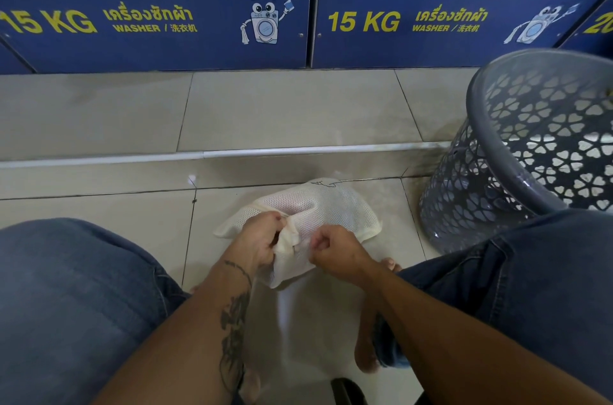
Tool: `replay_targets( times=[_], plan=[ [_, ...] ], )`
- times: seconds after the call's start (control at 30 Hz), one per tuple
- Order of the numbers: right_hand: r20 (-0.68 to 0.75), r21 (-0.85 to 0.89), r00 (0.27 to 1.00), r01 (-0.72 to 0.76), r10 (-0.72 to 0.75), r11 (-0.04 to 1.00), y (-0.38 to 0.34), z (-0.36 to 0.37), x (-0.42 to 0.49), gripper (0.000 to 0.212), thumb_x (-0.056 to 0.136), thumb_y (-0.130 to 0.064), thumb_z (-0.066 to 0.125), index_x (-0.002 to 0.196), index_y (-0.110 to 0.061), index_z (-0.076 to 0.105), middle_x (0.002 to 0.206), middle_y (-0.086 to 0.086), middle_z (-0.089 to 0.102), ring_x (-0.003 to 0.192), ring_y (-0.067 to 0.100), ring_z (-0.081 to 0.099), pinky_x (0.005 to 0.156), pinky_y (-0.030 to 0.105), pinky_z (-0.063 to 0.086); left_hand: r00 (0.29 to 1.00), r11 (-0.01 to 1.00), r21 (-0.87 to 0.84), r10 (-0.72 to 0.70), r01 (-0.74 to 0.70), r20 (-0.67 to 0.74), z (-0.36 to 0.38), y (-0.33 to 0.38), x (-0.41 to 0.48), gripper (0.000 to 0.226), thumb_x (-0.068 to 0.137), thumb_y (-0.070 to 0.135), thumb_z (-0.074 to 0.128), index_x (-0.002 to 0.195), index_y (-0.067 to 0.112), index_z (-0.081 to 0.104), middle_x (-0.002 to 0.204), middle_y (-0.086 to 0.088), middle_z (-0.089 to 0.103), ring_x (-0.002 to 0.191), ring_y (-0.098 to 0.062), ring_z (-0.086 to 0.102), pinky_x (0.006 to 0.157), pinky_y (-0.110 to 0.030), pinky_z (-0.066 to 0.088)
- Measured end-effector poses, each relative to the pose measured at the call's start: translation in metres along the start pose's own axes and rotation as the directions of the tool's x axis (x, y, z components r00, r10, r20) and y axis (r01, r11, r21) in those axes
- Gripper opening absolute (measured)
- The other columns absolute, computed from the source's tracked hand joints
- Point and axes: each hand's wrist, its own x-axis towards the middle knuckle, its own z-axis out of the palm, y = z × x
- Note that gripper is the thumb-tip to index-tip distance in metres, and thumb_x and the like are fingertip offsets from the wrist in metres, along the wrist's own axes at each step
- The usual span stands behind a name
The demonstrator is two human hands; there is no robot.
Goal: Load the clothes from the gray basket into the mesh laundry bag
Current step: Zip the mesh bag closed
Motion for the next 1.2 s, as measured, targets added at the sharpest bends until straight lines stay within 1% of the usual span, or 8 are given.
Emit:
replay_targets(
  times=[0.1, 0.27, 0.47, 0.63, 0.7, 0.9, 1.07, 1.2],
  plan=[
    [0.075, 0.125, 0.996, -0.062, 0.053, 0.99, -0.005, 0.006, -0.001, 0.021, 0.087, -0.015, 0.071, 0.067, -0.017, 0.07, 0.068, 0.006, 0.067, 0.065, 0.018, 0.065, 0.059, 0.033, 0.056, 0.999, 0.999, 0.009, 0.049, -0.049, 0.019, 0.003, -0.001, -0.001, 0.02, 0.092, -0.004, 0.051, 0.092, 0.01, 0.066, 0.087, -0.013, 0.067, 0.075, -0.026, 0.063, 0.06, -0.035, 0.053],
    [0.004, 0.164, 0.997, -0.071, 0.071, 0.984, -0.012, 0.009, 0.001, 0.023, 0.092, -0.019, 0.068, 0.076, -0.001, 0.071, 0.068, 0.012, 0.067, 0.064, 0.022, 0.063, 0.07, 0.041, 0.058, 0.979, 0.979, 0.039, 0.202, -0.202, 0.011, 0.009, 0.001, -0.008, 0.023, 0.09, -0.006, 0.05, 0.1, 0.01, 0.062, 0.099, -0.014, 0.064, 0.083, -0.027, 0.061, 0.073, -0.04, 0.055],
    [0.087, 0.136, 0.995, -0.067, 0.056, 0.988, -0.032, 0.02, 0.007, 0.029, 0.09, -0.013, 0.065, 0.061, -0.013, 0.061, 0.059, 0.006, 0.059, 0.05, 0.016, 0.055, 0.047, 0.025, 0.046, 0.806, 0.786, 0.236, 0.592, -0.572, -0.019, 0.002, 0.025, -0.028, 0.023, 0.082, -0.005, 0.061, 0.079, 0.018, 0.064, 0.079, 0.0, 0.064, 0.074, -0.015, 0.058, 0.073, -0.028, 0.049],
    [-0.216, 0.026, 0.976, -0.031, 0.036, 0.999, -0.043, -0.01, 0.039, 0.007, 0.081, -0.019, 0.07, 0.085, -0.023, 0.072, 0.087, 0.0, 0.071, 0.088, 0.023, 0.068, 0.087, 0.037, 0.057, 0.678, 0.644, 0.488, 0.723, -0.589, -0.136, -0.044, 0.062, -0.029, 0.017, 0.084, 0.005, 0.062, 0.089, 0.019, 0.069, 0.085, 0.003, 0.068, 0.079, -0.013, 0.061, 0.074, -0.023, 0.049],
    [-0.324, -0.018, 0.945, -0.051, 0.042, 0.999, -0.042, -0.017, 0.052, 0.031, 0.079, -0.02, 0.067, 0.111, -0.023, 0.068, 0.11, 0.009, 0.068, 0.106, 0.032, 0.064, 0.096, 0.04, 0.053, 0.648, 0.667, 0.548, 0.712, -0.504, -0.27, -0.069, 0.068, -0.024, 0.021, 0.084, 0.009, 0.056, 0.095, 0.021, 0.07, 0.097, 0.002, 0.07, 0.091, -0.017, 0.063, 0.087, -0.032, 0.052],
    [-0.205, 0.152, 0.906, -0.345, 0.371, 0.926, -0.011, -0.019, 0.082, 0.089, 0.078, -0.05, 0.074, 0.153, -0.037, 0.028, 0.156, 0.016, 0.028, 0.141, 0.044, 0.033, 0.112, 0.051, 0.033, 0.844, 0.729, 0.598, 0.514, -0.335, -0.154, -0.095, 0.056, 0.007, 0.059, 0.073, 0.046, 0.067, 0.13, 0.037, 0.056, 0.145, -0.005, 0.048, 0.125, -0.026, 0.049, 0.105, -0.04, 0.04],
    [-0.023, 0.325, 0.957, -0.266, 0.289, 0.908, 0.025, 0.003, 0.088, 0.098, 0.076, -0.05, 0.081, 0.154, -0.043, 0.021, 0.158, 0.009, 0.037, 0.139, 0.038, 0.042, 0.114, 0.052, 0.038, 0.973, 0.616, 0.767, 0.227, -0.18, 0.046, -0.097, 0.024, 0.041, 0.119, 0.055, 0.072, 0.074, 0.149, 0.055, 0.002, 0.164, -0.006, -0.012, 0.149, -0.038, -0.007, 0.118, -0.058, 0.003],
    [-0.082, 0.226, 0.967, -0.217, 0.24, 0.95, 0.03, 0.012, 0.089, 0.105, 0.071, -0.043, 0.086, 0.154, -0.04, 0.021, 0.154, 0.007, 0.044, 0.134, 0.036, 0.048, 0.109, 0.053, 0.045, 0.97, 0.611, 0.763, 0.227, -0.209, 0.084, -0.082, 0.0, 0.054, 0.128, 0.056, 0.048, 0.085, 0.152, 0.046, 0.001, 0.155, -0.009, 0.018, 0.135, -0.037, 0.036, 0.106, -0.047, 0.042]
  ],
)
